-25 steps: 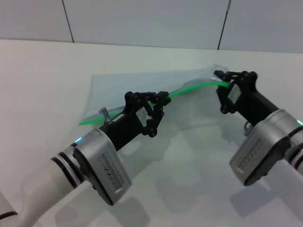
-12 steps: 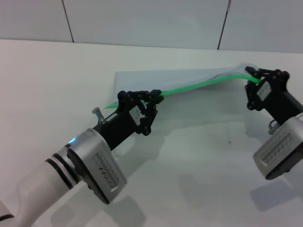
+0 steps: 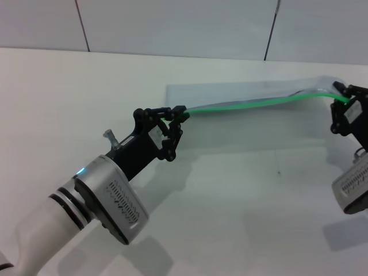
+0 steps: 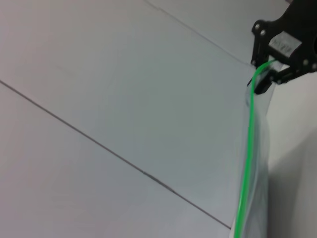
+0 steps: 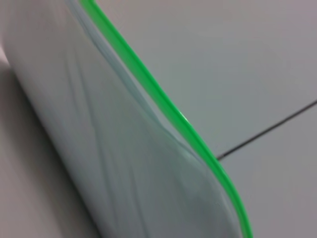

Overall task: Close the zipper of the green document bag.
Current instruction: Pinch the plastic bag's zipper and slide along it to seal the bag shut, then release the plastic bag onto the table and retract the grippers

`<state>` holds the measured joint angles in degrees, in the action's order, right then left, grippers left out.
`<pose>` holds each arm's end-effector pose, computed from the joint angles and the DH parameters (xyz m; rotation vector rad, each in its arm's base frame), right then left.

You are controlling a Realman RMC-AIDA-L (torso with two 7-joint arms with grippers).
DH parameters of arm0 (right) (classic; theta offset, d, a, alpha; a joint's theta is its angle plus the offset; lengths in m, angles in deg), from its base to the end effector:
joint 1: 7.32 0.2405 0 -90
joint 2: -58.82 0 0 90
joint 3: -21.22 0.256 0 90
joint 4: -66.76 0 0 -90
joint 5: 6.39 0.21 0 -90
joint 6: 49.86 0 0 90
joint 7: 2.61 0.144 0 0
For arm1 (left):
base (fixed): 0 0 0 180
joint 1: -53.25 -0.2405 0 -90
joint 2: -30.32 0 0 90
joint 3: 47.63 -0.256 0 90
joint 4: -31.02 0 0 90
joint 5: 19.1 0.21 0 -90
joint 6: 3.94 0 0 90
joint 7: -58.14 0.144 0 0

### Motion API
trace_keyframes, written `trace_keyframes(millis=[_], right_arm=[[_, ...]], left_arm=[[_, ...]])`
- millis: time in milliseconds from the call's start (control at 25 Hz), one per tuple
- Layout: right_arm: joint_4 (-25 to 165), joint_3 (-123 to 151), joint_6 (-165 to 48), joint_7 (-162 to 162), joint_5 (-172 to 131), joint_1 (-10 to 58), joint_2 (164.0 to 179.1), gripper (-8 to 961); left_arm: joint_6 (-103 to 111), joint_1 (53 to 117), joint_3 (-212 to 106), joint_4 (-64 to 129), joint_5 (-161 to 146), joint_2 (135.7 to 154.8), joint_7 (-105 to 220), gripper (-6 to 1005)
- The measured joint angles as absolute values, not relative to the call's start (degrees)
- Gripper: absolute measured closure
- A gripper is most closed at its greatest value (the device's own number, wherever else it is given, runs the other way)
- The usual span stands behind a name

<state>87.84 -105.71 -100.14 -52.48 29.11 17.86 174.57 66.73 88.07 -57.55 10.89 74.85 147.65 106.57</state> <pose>0.3046 0.3562 -0.0371 -1.8166 -0.3784 -0.0812 -0.2491 0.3155 -0.0927 -1.9418 0.5733 -0.2625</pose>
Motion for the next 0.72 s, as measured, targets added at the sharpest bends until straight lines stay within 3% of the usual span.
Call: trace_keyframes(millis=[720], right_arm=[[84.32,-95.26,-112.30,-52.46,29.31,14.92,175.41,876]], left_arm=[[67.24,88.81,-55.30,10.52,74.82,147.82,105.62,861]])
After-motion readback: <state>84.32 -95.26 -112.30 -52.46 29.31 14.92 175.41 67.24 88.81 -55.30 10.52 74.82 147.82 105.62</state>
